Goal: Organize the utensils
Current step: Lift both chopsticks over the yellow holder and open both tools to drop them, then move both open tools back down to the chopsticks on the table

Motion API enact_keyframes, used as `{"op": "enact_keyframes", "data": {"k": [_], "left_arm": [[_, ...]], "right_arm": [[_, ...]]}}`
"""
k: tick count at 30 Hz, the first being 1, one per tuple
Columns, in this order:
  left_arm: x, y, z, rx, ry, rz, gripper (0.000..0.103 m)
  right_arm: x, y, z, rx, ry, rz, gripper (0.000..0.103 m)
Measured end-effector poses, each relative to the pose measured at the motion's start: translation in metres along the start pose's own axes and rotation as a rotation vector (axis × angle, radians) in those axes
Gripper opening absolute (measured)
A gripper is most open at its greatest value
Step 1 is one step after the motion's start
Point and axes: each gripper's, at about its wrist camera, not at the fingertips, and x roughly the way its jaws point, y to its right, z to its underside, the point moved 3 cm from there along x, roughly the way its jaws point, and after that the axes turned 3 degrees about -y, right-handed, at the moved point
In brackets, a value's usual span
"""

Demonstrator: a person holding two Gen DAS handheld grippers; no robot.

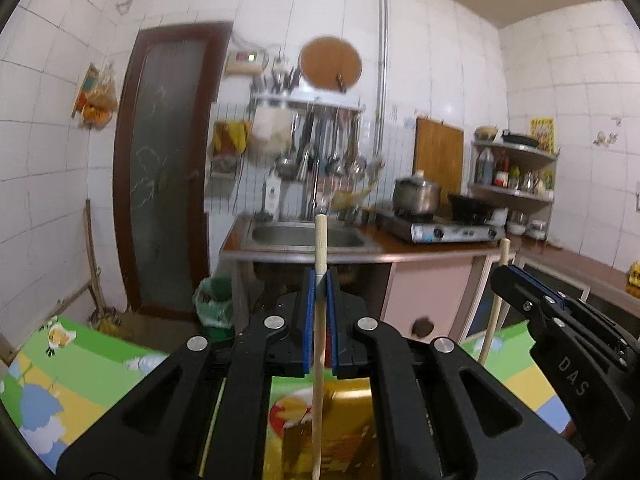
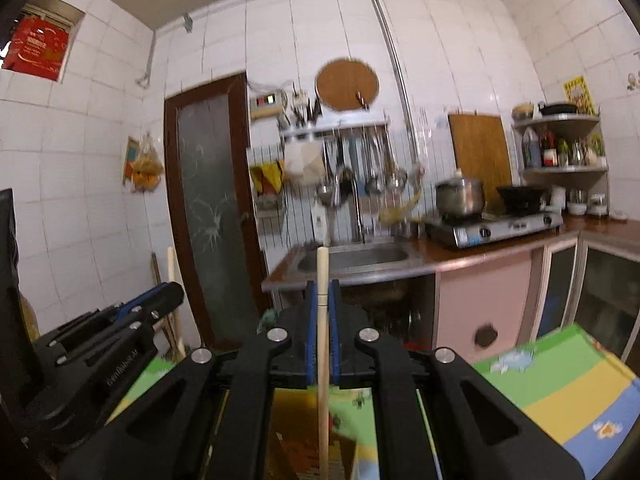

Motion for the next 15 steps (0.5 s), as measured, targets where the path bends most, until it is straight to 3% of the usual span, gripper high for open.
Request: {"op": "enact_keyframes", "data": {"k": [2, 3, 4, 5, 6, 9, 13, 15], "left_arm": [[0.000, -0.004, 0.002, 0.001, -0.013, -0.014, 0.005], [-0.003, -0.006, 0.001, 0.000, -0.023, -0.028, 0.015], [-0.009, -0.009, -0.001, -0.005, -0.037, -0.045, 0.039], [-0.017, -0.012, -0.005, -0.016, -0.040, -0.057, 0.052], [-0.030, -0.016, -0.009, -0.025, -0.020, -0.070, 0.065], [-0.064, -0.020, -0.020, 0.007, -0.005, -0.106, 0.083], [-0.122, -0.031, -0.027, 0.042, 0.000, -0.153, 0.098], [-0.152, -0.040, -0.023, 0.035, -0.023, -0.177, 0.098]], "right_arm": [[0.000, 0.005, 0.007, 0.007, -0.042, 0.010, 0.008], [-0.002, 0.009, 0.008, 0.013, -0.072, 0.024, 0.028], [-0.004, 0.013, 0.008, 0.028, -0.093, 0.033, 0.069], [-0.008, 0.019, 0.007, 0.050, -0.094, 0.038, 0.078], [-0.018, 0.023, 0.005, 0.070, -0.081, 0.050, 0.078], [-0.043, 0.031, -0.001, 0.076, -0.099, 0.078, 0.078], [-0.080, 0.036, -0.004, 0.060, -0.146, 0.103, 0.078], [-0.104, 0.034, 0.003, 0.044, -0.184, 0.108, 0.078]]}}
